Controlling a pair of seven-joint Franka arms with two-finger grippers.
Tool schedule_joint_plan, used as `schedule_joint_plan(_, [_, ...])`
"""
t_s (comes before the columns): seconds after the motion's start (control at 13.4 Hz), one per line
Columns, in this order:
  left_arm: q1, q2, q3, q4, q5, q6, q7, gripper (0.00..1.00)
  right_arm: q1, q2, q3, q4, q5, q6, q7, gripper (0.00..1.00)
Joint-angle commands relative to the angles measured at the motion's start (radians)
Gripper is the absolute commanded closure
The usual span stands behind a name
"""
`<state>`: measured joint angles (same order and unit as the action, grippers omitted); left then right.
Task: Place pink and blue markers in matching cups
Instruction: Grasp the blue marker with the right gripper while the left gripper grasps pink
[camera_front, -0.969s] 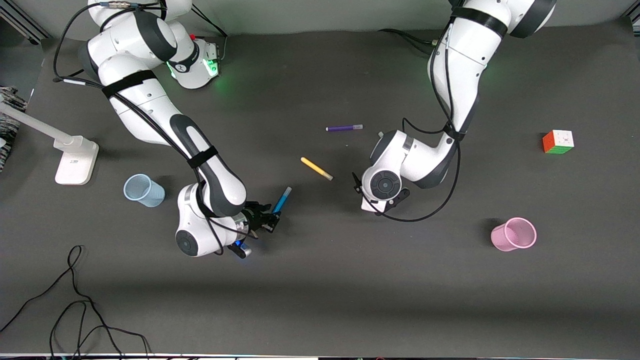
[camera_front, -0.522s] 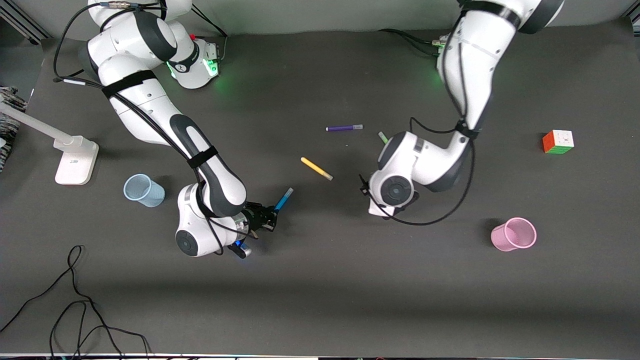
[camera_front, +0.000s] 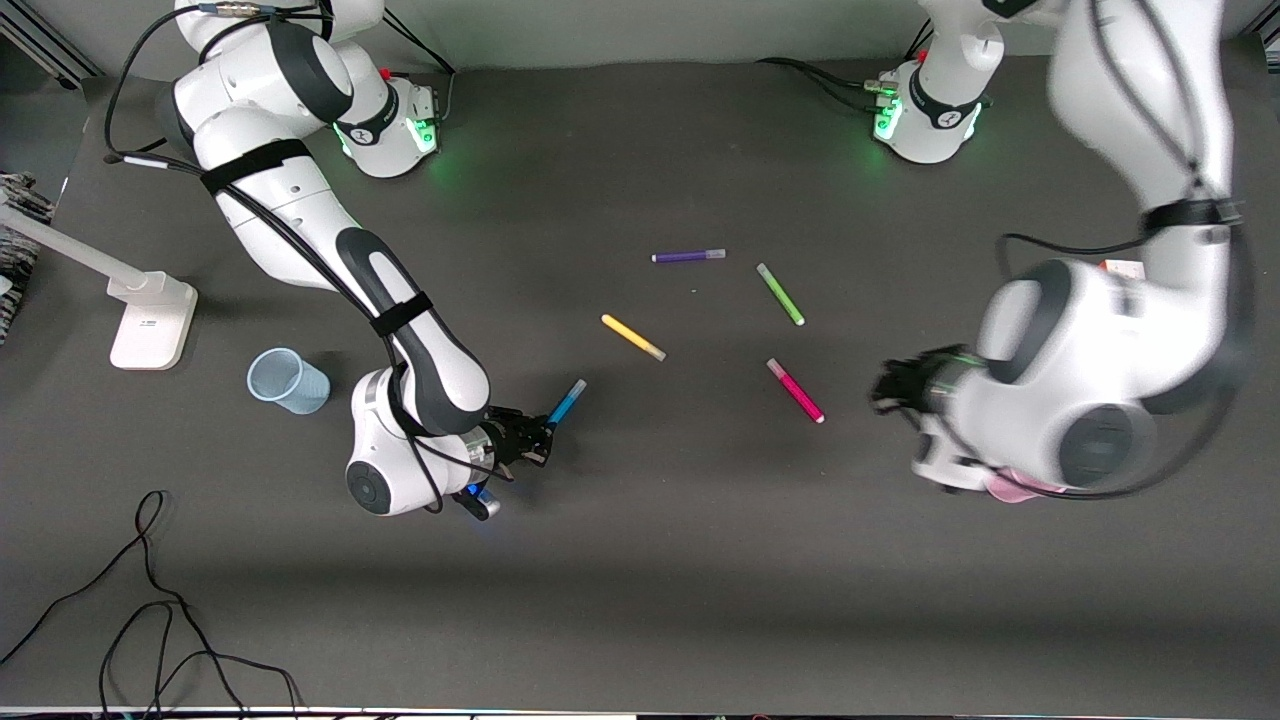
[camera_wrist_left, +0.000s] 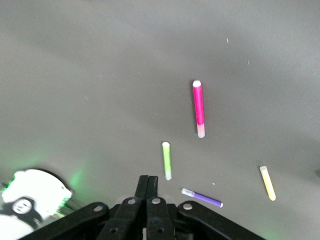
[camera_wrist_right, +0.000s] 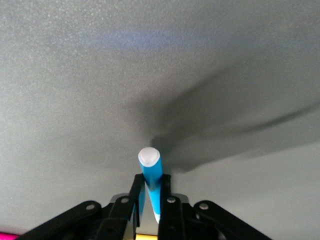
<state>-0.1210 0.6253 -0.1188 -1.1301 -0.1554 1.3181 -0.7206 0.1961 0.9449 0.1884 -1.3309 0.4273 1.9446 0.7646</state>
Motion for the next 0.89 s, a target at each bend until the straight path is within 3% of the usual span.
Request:
schedule_joint_plan(0.0, [0.044, 0.036, -0.01, 0.036, -0.009, -0.014, 0.096, 1.0, 0.005, -0.005, -0.001, 0.004, 0.005, -0.009, 0.009, 0.92])
schedule_joint_plan(0.07, [0.035, 0.042, -0.01, 0.032, -0.007, -0.023, 0.092, 1.0, 0.003, 0.003, -0.001, 0.002, 0.004, 0.0, 0.004, 0.89])
schedule_joint_plan(0.15, [0.017, 0.047, -0.013, -0.011, -0.015, -0.005, 0.069, 0.41, 0.003, 0.006, -0.001, 0.001, 0.002, 0.004, -0.014, 0.76])
schedule_joint_plan(0.22, [-0.038, 0.044, -0.016, -0.096, 0.0, 0.071, -0.006, 0.33, 0.002, 0.006, -0.001, -0.01, 0.004, 0.008, -0.028, 0.51])
schedule_joint_plan(0.3, [-0.101, 0.027, -0.013, -0.196, 0.005, 0.176, -0.101, 0.28, -0.001, 0.006, -0.001, -0.01, 0.004, 0.011, -0.03, 0.36])
schedule_joint_plan(0.45, [-0.184, 0.022, -0.016, -0.321, 0.01, 0.326, -0.186, 0.28, -0.001, 0.009, -0.001, -0.01, 0.004, 0.016, -0.03, 0.32])
schedule_joint_plan(0.6, [-0.241, 0.03, -0.016, -0.442, 0.002, 0.5, -0.204, 0.28, -0.001, 0.009, -0.001, -0.01, 0.004, 0.02, -0.031, 0.37])
schedule_joint_plan(0.82, [-0.264, 0.034, -0.015, -0.558, 0.003, 0.657, -0.221, 0.36, -0.001, 0.009, -0.003, -0.013, 0.013, 0.022, -0.063, 0.8])
